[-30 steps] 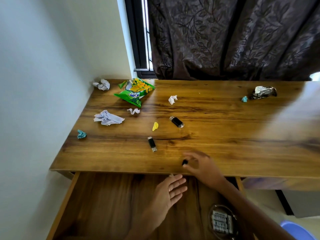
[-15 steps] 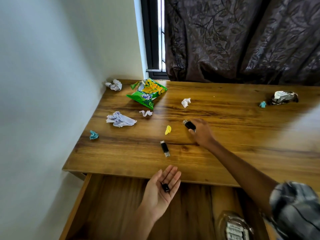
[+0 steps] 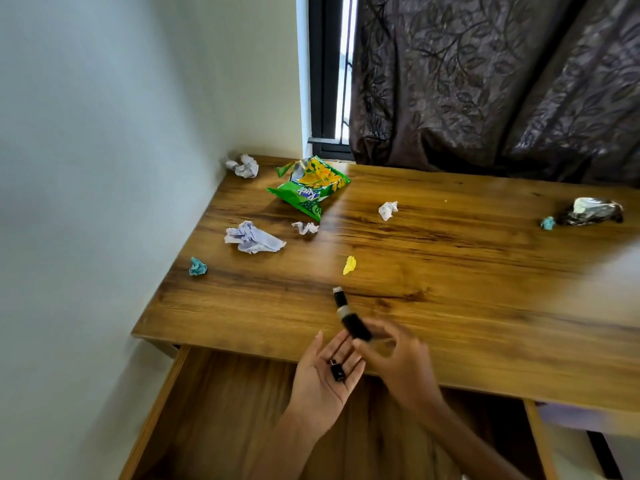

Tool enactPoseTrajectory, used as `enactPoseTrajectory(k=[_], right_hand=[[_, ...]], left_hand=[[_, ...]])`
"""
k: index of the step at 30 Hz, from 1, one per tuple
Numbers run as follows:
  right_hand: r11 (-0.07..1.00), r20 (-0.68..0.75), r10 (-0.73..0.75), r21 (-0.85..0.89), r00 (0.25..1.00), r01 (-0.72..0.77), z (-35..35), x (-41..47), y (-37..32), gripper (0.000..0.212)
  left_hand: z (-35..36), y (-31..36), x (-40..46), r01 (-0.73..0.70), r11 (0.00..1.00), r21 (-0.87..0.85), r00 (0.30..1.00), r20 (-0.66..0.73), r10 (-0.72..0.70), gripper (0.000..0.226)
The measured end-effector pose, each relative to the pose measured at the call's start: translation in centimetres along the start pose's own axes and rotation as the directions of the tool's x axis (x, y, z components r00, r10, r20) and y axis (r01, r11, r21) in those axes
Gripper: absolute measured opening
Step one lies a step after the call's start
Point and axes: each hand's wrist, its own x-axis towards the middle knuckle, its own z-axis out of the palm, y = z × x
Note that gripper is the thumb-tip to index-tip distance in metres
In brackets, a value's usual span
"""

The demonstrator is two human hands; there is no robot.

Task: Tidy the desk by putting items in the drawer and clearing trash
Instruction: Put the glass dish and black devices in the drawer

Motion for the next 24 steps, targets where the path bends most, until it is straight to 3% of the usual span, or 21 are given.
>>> enactPoseTrajectory(k=[7, 15, 20, 24], right_hand=[[0.993, -0.080, -0.073, -0.096, 0.994, 0.065, 0.8, 2.0, -0.2, 0.022], [0.903, 0.139, -0.006, -0.424, 0.990, 0.065, 4.6, 8.4, 0.6, 0.043], [0.911, 0.154, -0.029, -0.403, 0.988, 0.090, 4.9, 7.9, 0.9, 0.039], [0.954, 0.158, -0.014, -0.292, 0.987, 0.060, 3.0, 5.7, 1.3, 0.037]], left_hand=[[-1.0, 0.0, -0.5, -0.033, 0.998, -0.052, 0.999, 0.029, 0.035, 0.039], [-3.1, -0.9, -2.7, -0.009, 1.000, -0.021, 1.000, -0.008, 0.009, 0.040], [-4.8, -2.6, -3.2, 0.019, 0.998, 0.057, 0.993, -0.116, -0.013, 0.029], [-5.9, -4.2, -2.9, 0.059, 0.966, 0.253, 0.970, -0.242, 0.004, 0.027]])
